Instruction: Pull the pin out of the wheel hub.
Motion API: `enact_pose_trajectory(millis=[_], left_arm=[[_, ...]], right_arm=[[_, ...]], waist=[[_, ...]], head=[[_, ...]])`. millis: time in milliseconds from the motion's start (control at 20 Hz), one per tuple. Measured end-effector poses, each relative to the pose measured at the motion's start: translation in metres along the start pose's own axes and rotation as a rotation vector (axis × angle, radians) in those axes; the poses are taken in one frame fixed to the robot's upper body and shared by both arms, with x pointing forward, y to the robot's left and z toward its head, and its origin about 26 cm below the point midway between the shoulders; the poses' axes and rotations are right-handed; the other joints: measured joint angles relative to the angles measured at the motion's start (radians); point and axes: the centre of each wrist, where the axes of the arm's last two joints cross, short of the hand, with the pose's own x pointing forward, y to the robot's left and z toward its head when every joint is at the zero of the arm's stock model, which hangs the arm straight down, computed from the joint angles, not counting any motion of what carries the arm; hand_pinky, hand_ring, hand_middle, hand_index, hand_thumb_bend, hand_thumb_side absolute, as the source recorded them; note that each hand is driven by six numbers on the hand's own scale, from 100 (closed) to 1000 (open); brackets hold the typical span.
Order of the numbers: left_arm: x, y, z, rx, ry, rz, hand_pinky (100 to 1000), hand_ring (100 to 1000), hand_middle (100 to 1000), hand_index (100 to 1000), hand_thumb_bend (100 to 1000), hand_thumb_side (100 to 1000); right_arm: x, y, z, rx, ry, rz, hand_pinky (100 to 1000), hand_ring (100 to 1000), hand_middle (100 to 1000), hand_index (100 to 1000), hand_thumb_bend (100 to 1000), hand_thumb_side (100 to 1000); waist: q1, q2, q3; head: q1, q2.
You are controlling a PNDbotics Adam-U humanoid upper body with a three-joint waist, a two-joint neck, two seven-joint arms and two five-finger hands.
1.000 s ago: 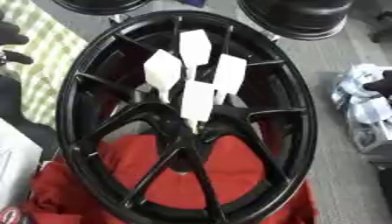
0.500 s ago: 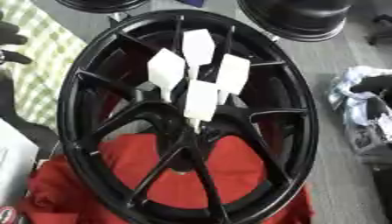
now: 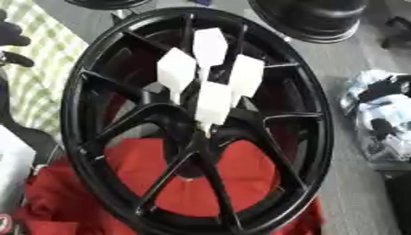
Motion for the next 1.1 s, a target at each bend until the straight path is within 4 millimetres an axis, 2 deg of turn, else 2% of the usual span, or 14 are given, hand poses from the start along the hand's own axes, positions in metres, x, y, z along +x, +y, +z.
enact_pose_trajectory(millis=[150, 300, 550, 800, 1100], left_arm=[[0.0, 0.0, 0.0, -0.001, 0.0, 0.0, 583, 694, 639, 774, 100, 716], [0.0, -0.002, 0.0, -0.014, 0.002, 0.003, 583, 695, 639, 774, 100, 717], [0.0, -0.004, -0.001, -0.029, 0.004, 0.009, 584, 695, 640, 774, 100, 717], [0.0, -0.003, 0.0, -0.028, 0.01, 0.009, 584, 694, 639, 774, 100, 719], [-0.002, -0.003, 0.002, -0.017, 0.026, 0.008, 584, 694, 639, 773, 100, 718]], right_arm=[[0.004, -0.015, -0.005, 0.016, 0.012, 0.054, 887, 778, 680, 766, 100, 199], [0.009, -0.034, -0.011, 0.023, 0.004, 0.095, 886, 786, 691, 772, 100, 201], [0.023, -0.056, -0.03, 0.036, -0.023, 0.112, 889, 808, 717, 796, 100, 206], [0.032, -0.06, -0.052, 0.079, -0.02, 0.124, 902, 838, 750, 829, 100, 226], [0.02, -0.053, -0.08, 0.15, 0.056, 0.095, 910, 853, 764, 835, 100, 238]], waist=[[0.001, 0.0, 0.0], [0.0, -0.004, 0.032], [-0.011, -0.013, 0.051], [-0.02, -0.02, 0.05], [-0.025, -0.032, 0.046]], head=[[-0.003, 0.0], [-0.026, 0.002], [-0.054, 0.007], [-0.061, 0.008], [-0.049, 0.021]])
